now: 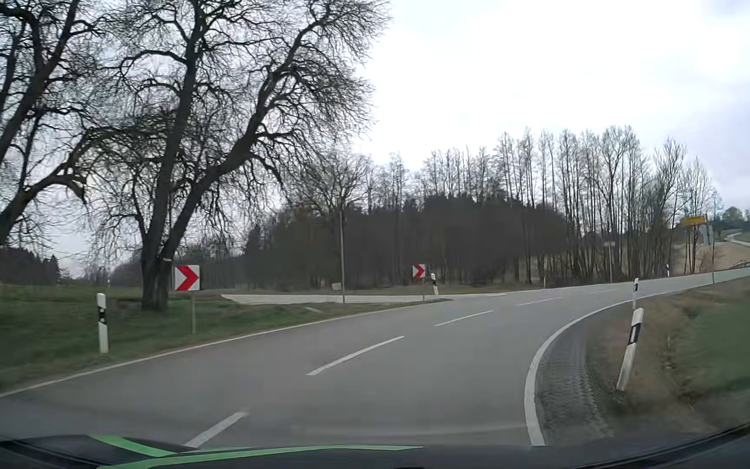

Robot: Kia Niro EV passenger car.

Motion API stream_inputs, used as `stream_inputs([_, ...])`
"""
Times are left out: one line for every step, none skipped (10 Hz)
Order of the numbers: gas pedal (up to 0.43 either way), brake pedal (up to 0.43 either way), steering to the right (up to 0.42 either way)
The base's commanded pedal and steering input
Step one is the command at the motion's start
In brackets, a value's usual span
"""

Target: Follow the waypoints while adhering to traffic rules and regulations

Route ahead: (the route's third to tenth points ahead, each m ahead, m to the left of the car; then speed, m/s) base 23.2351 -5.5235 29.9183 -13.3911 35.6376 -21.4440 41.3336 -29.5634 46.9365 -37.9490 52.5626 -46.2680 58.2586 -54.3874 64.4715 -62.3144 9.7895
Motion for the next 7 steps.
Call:
stream_inputs([0.000, 0.000, 0.143])
stream_inputs([0.000, 0.000, 0.150])
stream_inputs([0.000, 0.000, 0.153])
stream_inputs([0.020, 0.000, 0.154])
stream_inputs([0.067, 0.000, 0.158])
stream_inputs([0.098, 0.000, 0.165])
stream_inputs([0.110, 0.000, 0.170])
